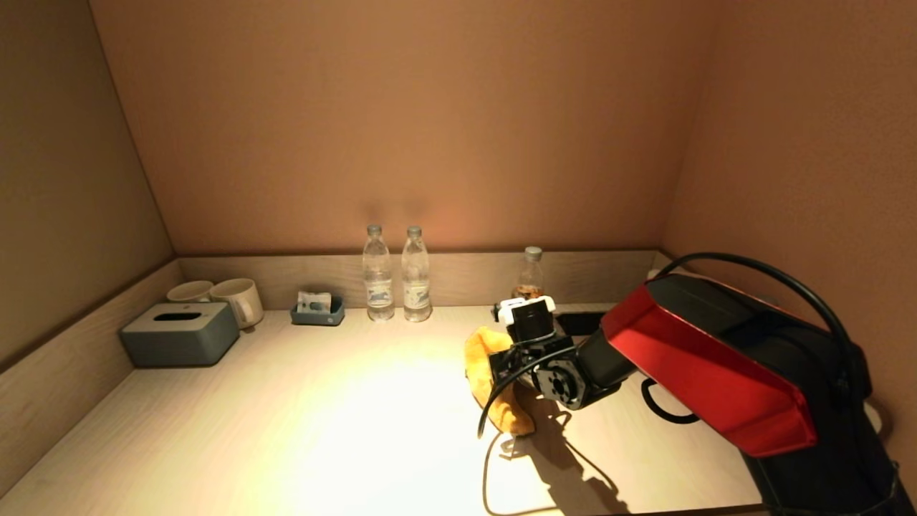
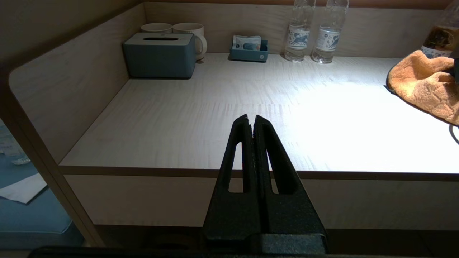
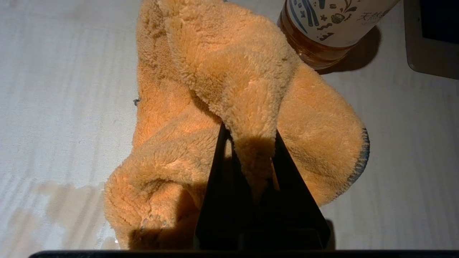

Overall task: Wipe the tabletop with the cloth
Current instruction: Sweep the stains on the table

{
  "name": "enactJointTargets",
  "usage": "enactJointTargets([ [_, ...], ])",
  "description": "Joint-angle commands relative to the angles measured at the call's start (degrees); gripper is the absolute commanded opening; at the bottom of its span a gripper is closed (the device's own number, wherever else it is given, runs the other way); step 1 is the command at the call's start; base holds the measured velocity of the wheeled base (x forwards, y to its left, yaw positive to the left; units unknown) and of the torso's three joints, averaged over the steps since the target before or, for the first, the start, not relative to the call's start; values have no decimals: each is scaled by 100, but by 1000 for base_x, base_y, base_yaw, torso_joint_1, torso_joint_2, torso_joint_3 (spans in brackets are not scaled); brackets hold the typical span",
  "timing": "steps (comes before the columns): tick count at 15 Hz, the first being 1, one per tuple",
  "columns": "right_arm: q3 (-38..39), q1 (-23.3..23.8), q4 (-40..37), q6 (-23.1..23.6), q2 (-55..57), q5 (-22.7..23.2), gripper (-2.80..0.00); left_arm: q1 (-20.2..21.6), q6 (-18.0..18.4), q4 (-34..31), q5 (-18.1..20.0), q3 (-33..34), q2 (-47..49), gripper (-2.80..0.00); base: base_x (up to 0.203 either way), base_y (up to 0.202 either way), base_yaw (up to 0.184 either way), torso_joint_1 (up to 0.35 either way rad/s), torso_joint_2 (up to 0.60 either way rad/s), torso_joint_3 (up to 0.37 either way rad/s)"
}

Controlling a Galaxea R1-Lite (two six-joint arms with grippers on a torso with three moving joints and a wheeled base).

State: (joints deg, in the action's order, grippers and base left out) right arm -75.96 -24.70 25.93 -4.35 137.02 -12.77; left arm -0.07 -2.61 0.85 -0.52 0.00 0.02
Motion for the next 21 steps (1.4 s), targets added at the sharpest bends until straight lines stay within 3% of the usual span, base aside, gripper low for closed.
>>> enactJointTargets([
  [1, 122, -111, 1, -28, 18, -1, -280, -1, -3, 2, 0, 0, -2, -280, 0, 0, 0, 0, 0, 0],
  [7, 287, -572, 35, -113, -169, 2, -280, -1, -3, 2, 0, 0, -2, -280, 0, 0, 0, 0, 0, 0],
  [13, 370, -1692, 35, -216, -457, 0, -280, -1, -3, 2, 0, 0, -2, -280, 0, 0, 0, 0, 0, 0],
  [18, 372, -2042, 35, -236, -458, -6, -280, -1, -3, 2, 0, 0, -2, -280, 0, 0, 0, 0, 0, 0],
  [21, 417, -2571, 41, -282, -468, -6, -280, -1, -3, 2, 0, 0, -2, -280, 0, 0, 0, 0, 0, 0],
])
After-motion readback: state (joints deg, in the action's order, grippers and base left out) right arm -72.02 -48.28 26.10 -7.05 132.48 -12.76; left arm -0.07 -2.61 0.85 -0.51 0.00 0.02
